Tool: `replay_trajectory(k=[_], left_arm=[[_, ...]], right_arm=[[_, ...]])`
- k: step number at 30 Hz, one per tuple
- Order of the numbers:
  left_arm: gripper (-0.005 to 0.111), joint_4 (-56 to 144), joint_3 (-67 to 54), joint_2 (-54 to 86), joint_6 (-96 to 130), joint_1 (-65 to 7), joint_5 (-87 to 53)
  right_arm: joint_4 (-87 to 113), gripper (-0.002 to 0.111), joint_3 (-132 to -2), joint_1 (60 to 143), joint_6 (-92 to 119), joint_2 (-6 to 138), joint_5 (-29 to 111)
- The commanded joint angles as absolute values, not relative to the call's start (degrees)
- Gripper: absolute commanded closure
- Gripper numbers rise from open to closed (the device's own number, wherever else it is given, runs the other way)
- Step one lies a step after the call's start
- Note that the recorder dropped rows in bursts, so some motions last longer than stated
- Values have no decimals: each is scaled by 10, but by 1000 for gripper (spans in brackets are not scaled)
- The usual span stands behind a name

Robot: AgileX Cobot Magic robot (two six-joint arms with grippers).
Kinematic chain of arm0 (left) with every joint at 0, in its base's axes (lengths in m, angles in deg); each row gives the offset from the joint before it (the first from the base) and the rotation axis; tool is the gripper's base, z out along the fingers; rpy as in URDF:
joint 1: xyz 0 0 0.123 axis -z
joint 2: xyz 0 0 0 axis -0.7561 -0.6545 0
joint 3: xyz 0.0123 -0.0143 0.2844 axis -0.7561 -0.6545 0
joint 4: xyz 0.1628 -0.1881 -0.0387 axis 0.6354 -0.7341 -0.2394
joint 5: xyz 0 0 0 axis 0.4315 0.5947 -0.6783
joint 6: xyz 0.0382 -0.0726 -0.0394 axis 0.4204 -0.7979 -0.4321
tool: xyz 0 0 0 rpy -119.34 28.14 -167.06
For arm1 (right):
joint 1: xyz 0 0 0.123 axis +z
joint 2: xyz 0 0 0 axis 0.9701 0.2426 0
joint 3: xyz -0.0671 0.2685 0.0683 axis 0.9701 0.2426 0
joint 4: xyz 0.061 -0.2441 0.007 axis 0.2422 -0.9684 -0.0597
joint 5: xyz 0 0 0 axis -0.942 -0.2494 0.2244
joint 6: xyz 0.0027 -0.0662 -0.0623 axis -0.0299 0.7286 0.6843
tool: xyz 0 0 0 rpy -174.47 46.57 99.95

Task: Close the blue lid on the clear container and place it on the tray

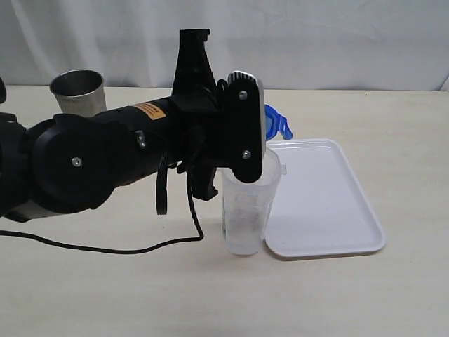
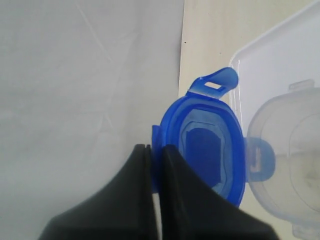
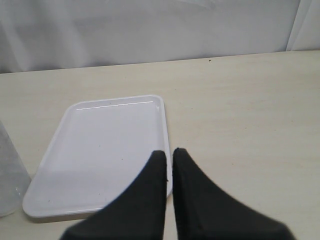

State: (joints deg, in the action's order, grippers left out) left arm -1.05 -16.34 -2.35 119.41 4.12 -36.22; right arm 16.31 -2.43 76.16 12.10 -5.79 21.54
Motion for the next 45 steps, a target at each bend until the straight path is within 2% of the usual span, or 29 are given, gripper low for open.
replay_trajectory(k=[1, 45], left_arm=[[107, -13, -160, -24, 1195, 42, -383], [107, 33, -160, -24, 1195, 49, -371]], right_arm=[[166, 104, -23, 760, 122, -61, 217], [166, 104, -23, 760, 122, -61, 217]])
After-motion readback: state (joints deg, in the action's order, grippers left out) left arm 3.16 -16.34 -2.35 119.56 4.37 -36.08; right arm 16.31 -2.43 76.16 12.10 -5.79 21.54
